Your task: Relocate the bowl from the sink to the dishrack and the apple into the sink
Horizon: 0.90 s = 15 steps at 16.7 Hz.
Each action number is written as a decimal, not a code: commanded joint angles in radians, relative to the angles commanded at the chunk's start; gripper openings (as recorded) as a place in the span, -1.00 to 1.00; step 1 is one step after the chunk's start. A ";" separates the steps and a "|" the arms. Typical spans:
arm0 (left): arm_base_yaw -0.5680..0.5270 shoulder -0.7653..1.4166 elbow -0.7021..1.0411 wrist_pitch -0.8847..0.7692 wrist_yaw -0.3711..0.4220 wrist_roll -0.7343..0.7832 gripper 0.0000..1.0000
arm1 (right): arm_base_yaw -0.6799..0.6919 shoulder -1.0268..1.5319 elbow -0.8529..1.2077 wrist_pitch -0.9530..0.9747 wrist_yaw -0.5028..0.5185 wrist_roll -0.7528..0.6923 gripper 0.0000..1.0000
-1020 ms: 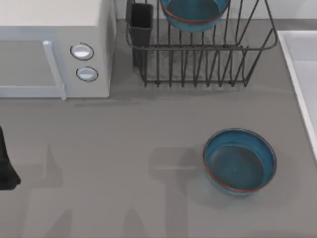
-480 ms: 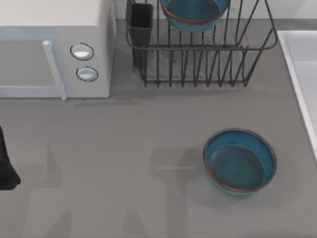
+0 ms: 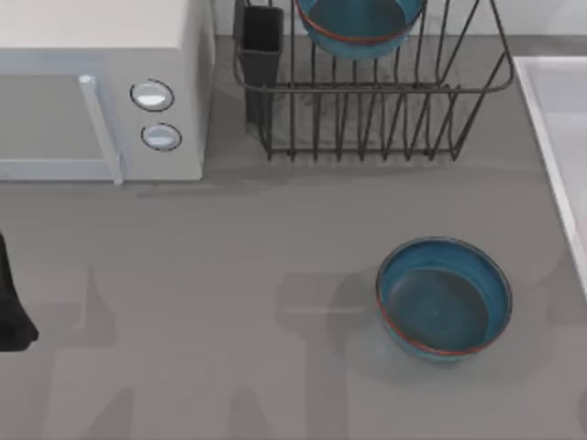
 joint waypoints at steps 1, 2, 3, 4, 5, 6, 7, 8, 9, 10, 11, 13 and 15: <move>0.000 0.000 0.000 0.000 0.000 0.000 1.00 | 0.016 -0.073 -0.016 -0.057 0.016 0.000 1.00; 0.000 0.000 0.000 0.000 0.000 0.000 1.00 | 0.035 -0.156 -0.033 -0.122 0.034 -0.001 1.00; 0.000 0.000 0.000 0.000 0.000 0.000 1.00 | 0.055 -0.248 -0.052 -0.192 0.052 -0.001 1.00; 0.000 0.000 0.000 0.000 0.000 0.000 1.00 | 0.078 -0.350 -0.073 -0.267 0.073 -0.002 1.00; 0.000 0.000 0.000 0.000 0.000 0.000 1.00 | 0.101 -0.458 -0.094 -0.346 0.094 -0.003 1.00; 0.000 0.000 0.000 0.000 0.000 0.000 1.00 | 0.126 -0.572 -0.117 -0.428 0.116 -0.003 1.00; 0.000 0.000 0.000 0.000 0.000 0.000 1.00 | 0.152 -0.690 -0.141 -0.512 0.139 -0.004 1.00; 0.000 0.000 0.000 0.000 0.000 0.000 1.00 | 0.179 -0.810 -0.165 -0.598 0.163 -0.005 1.00; 0.000 0.000 0.000 0.000 0.000 0.000 1.00 | 0.206 -0.933 -0.190 -0.684 0.187 -0.006 1.00; 0.000 0.000 0.000 0.000 0.000 0.000 1.00 | 0.233 -1.055 -0.214 -0.772 0.211 -0.006 1.00; 0.000 0.000 0.000 0.000 0.000 0.000 1.00 | 0.261 -1.175 -0.239 -0.860 0.236 -0.007 1.00; 0.000 0.000 0.000 0.000 0.000 0.000 1.00 | 0.314 -1.403 -0.287 -1.037 0.283 -0.009 1.00; 0.000 0.000 0.000 0.000 0.000 0.000 1.00 | 0.363 -1.603 -0.332 -1.202 0.328 -0.010 1.00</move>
